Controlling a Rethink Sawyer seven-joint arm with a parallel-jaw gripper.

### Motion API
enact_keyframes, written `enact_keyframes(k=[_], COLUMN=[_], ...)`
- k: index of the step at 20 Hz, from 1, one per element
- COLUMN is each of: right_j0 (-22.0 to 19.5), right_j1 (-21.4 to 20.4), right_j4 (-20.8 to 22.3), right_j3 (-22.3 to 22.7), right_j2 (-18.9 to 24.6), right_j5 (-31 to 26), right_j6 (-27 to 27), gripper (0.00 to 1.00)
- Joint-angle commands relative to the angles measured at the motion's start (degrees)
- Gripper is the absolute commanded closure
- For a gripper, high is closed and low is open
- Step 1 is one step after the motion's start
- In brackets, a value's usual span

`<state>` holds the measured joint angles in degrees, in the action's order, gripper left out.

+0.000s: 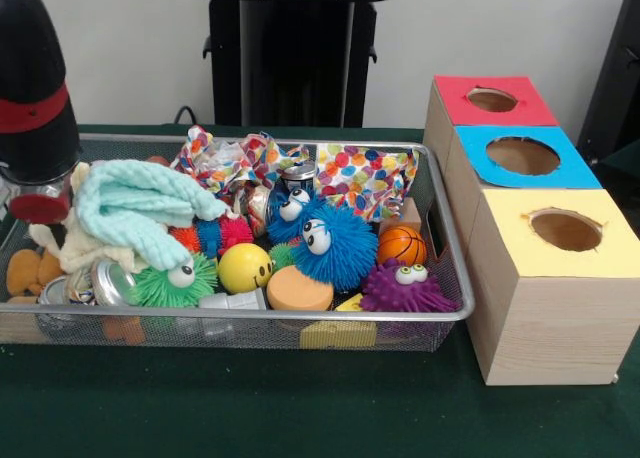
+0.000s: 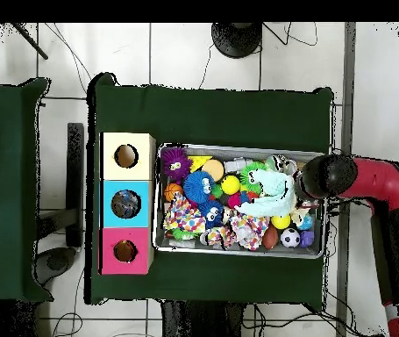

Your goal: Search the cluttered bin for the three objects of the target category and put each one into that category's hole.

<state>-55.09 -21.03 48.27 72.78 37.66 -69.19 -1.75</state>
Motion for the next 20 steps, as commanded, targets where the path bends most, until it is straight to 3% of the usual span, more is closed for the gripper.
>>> enact_keyframes(k=[1, 9, 13, 20], right_j0=[-0.45, -0.61, -0.34, 0.85], right_j1=[1.55, 2.76, 4.61, 3.55], right_j4=[2.27, 3.06, 3.26, 2.63], right_j3=[3.90, 0.75, -3.90, -7.61], right_j2=[-1.04, -1.07, -0.54, -0.01], right_j5=[4.33, 4.87, 3.83, 1.01], right_j6=[-8.04, -9.14, -11.08, -11.94], gripper=[0.00, 0.00, 0.00, 0.00])
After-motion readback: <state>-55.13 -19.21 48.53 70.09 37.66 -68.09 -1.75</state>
